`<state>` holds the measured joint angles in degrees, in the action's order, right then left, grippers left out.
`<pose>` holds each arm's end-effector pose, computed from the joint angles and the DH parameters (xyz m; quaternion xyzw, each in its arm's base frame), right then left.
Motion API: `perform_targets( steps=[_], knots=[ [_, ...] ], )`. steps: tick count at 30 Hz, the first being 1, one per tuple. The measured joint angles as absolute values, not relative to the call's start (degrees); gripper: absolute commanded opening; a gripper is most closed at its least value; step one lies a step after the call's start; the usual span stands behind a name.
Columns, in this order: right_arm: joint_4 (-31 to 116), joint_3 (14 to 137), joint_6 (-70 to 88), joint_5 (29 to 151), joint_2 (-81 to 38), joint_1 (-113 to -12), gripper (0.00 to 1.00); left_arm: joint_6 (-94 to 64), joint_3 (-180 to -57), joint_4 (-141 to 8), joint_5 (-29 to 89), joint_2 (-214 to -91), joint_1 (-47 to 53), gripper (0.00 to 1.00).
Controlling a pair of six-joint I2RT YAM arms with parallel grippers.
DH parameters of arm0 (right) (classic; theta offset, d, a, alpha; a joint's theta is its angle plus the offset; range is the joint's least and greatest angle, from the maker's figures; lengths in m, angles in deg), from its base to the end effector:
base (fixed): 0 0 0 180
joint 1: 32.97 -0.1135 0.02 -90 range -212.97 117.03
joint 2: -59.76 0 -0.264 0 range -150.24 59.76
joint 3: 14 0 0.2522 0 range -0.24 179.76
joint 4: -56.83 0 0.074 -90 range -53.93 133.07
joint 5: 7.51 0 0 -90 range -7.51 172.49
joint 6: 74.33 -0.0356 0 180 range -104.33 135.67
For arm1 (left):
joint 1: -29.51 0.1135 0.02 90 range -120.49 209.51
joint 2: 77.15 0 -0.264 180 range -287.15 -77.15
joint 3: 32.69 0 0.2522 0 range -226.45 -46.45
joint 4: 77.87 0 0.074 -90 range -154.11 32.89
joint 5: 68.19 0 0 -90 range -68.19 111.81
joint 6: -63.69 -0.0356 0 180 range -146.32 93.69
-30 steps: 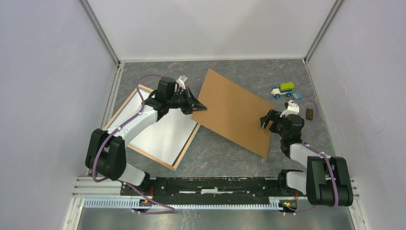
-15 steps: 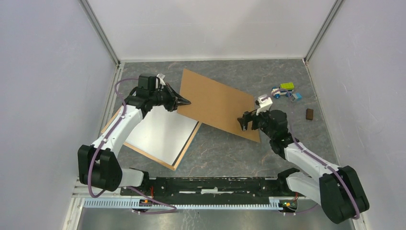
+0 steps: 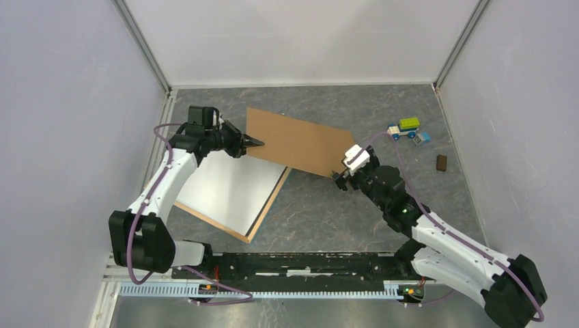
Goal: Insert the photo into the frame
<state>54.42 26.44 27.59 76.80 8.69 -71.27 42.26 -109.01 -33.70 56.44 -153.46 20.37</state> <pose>0.1659 0.1265 0.2477 -0.3038 0.7211 0.1040 0.6139 0.2770 -0.0651 0.2981 -0.3352 0.8211 -0.4467 0.1176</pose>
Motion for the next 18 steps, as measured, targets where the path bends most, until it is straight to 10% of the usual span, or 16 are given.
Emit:
perform_targets(
  steps=[18],
  knots=[
    [43.2, 30.9, 36.4, 72.1, 10.7, -87.8, 0.85, 45.1, -107.9, -29.0, 52.3, -145.4, 21.1, 0.02]
  ],
)
